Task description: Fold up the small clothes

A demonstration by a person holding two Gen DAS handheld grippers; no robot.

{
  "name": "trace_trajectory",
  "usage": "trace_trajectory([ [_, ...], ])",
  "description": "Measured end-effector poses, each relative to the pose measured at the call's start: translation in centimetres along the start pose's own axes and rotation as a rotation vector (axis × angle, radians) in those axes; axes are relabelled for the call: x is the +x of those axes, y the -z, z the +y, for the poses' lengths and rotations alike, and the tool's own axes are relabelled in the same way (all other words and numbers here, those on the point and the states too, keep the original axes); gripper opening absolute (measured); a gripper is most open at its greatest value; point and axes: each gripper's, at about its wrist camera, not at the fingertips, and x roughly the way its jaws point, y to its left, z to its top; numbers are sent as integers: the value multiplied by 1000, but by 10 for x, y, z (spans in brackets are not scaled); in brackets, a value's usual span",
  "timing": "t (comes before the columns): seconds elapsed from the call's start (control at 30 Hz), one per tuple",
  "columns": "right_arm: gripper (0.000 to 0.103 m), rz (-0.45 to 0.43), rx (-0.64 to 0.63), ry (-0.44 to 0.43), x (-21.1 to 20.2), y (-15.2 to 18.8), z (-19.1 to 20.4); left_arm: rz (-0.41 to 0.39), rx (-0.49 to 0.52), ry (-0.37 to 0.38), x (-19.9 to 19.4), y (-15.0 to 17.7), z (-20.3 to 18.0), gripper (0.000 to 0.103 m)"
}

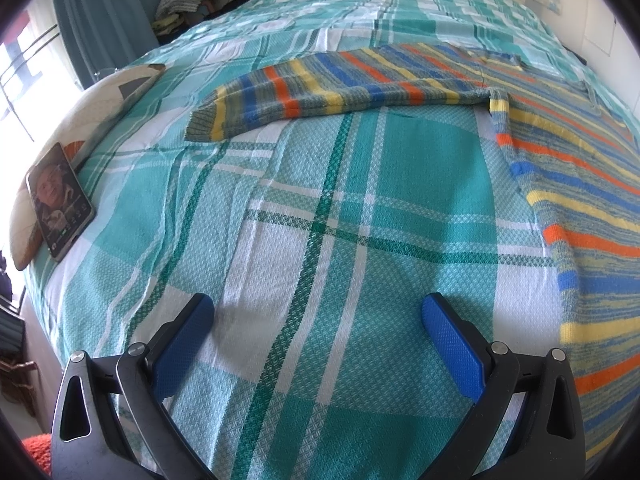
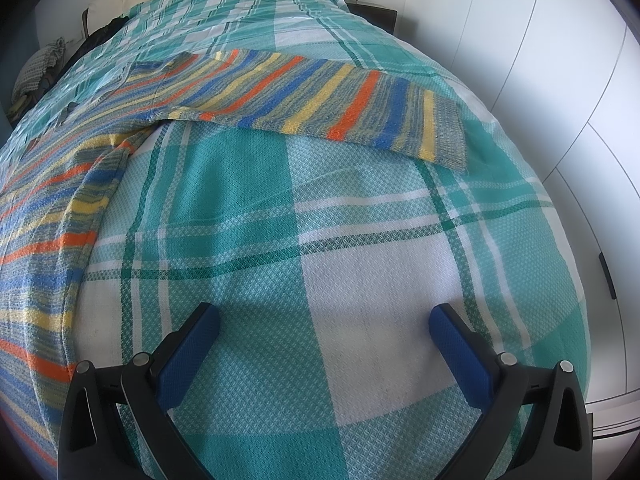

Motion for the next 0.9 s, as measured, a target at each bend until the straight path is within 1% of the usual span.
trace_trajectory([
  [0.13, 103, -1, 1, 0, 0, -2, 0, -5, 7, -6, -1, 1, -2, 103],
  [0.2, 102, 7, 5, -15, -4, -3, 0, 10, 15, 3, -4, -2, -1, 102],
  [0.23, 100, 2, 25, -69, -10, -8, -6, 18, 18, 12, -6, -5, -1, 102],
  [0.27, 95, -26, 65, -141, -18, -11, -12, 17, 15, 26, -10, -7, 2, 102],
  [0.3, 94, -67, 137, -232, -28, -16, -26, -11, -6, 49, -18, -9, 7, 102],
  [0.33, 94, -98, 205, -289, -34, -19, -40, -37, -27, 66, -25, -10, 9, 102],
  [0.4, 94, -148, 394, -392, -37, -28, -81, -87, -64, 104, -37, -12, 17, 102],
  [0.43, 94, -159, 500, -426, -33, -33, -105, -102, -71, 110, -40, -13, 18, 102],
  [0.47, 92, -158, 573, -443, -27, -35, -122, -115, -76, 105, -41, -14, 20, 102],
  [0.5, 88, -150, 656, -462, -18, -40, -142, -119, -76, 96, -40, -15, 20, 102],
  [0.53, 87, -129, 715, -485, -5, -46, -160, -117, -73, 88, -38, -16, 19, 102],
  [0.57, 82, -99, 734, -500, 6, -53, -170, -109, -68, 83, -36, -16, 17, 102],
  [0.6, 75, -65, 737, -505, 18, -60, -178, -98, -61, 77, -32, -17, 16, 102],
  [0.67, 70, -26, 727, -495, 35, -75, -186, -82, -43, 62, -27, -15, 8, 102],
  [0.77, 59, 16, 687, -529, 52, -97, -179, -70, -13, 47, -24, -11, -1, 102],
  [0.83, 55, 76, 644, -499, 64, -107, -167, -55, 5, 42, -19, -10, -6, 102],
  [0.87, 44, 112, 626, -468, 71, -110, -159, -50, 12, 39, -18, -9, -8, 102],
  [0.9, 18, 136, 603, -430, 75, -114, -155, -44, 24, 34, -15, -9, -11, 102],
])
